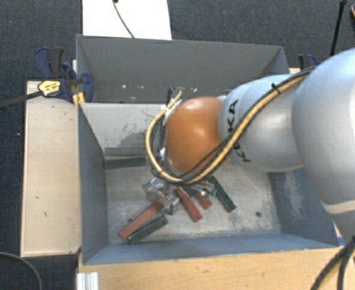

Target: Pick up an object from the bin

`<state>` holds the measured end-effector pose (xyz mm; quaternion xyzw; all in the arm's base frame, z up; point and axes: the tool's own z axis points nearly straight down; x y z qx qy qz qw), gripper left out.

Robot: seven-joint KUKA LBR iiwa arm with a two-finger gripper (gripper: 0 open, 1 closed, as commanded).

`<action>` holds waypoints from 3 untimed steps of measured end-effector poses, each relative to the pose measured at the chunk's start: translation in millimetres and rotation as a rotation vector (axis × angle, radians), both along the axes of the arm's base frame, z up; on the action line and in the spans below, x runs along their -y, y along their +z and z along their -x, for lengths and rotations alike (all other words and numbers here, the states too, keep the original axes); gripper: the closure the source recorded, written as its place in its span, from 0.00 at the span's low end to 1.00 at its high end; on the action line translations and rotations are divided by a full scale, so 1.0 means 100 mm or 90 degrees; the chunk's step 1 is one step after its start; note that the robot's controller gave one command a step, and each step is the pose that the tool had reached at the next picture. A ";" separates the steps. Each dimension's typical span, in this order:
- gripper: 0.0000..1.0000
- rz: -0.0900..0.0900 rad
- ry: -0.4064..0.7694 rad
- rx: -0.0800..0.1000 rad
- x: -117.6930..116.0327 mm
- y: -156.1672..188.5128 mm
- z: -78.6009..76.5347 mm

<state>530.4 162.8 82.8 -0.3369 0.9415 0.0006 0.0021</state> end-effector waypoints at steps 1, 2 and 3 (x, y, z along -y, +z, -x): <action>1.00 0.000 -0.001 0.000 0.00 0.07 0.00; 1.00 0.000 -0.001 0.000 0.00 0.13 0.00; 1.00 0.000 -0.001 0.000 0.00 0.19 0.00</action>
Offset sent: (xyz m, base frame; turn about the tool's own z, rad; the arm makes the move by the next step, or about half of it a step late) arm 0.0000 0.0000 0.0008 0.0000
